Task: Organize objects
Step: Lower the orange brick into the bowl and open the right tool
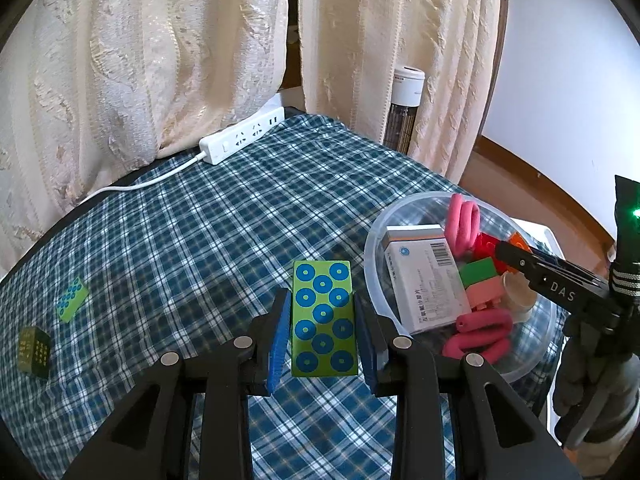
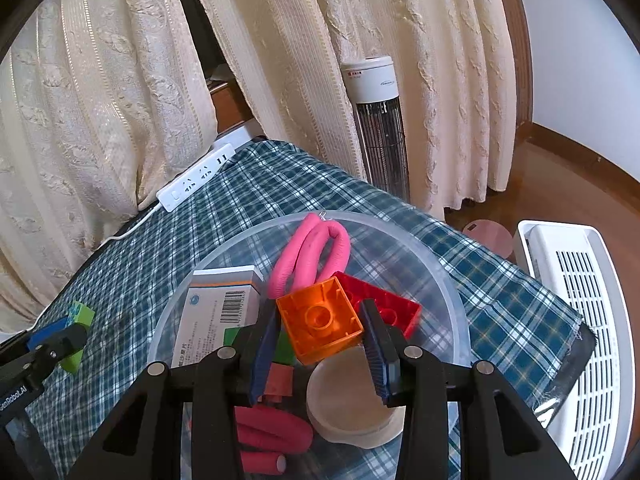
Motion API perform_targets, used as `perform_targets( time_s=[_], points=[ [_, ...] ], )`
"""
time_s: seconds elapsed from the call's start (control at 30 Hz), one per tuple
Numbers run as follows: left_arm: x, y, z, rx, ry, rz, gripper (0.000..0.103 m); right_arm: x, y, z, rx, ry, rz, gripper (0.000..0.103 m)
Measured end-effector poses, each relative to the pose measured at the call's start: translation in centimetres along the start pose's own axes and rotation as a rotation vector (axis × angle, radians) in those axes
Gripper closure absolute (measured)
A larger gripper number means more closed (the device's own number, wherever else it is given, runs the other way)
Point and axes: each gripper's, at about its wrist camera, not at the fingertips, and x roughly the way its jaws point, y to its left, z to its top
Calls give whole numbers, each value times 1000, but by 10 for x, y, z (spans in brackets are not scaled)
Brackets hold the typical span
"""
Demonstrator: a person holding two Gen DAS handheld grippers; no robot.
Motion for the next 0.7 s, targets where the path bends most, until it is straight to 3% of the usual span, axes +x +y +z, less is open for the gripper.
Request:
perform_targets(
  time_s=[0.7],
  points=[
    [1, -12, 2, 19, 3, -13, 71, 1, 5, 0, 3, 3, 11, 59]
  ],
)
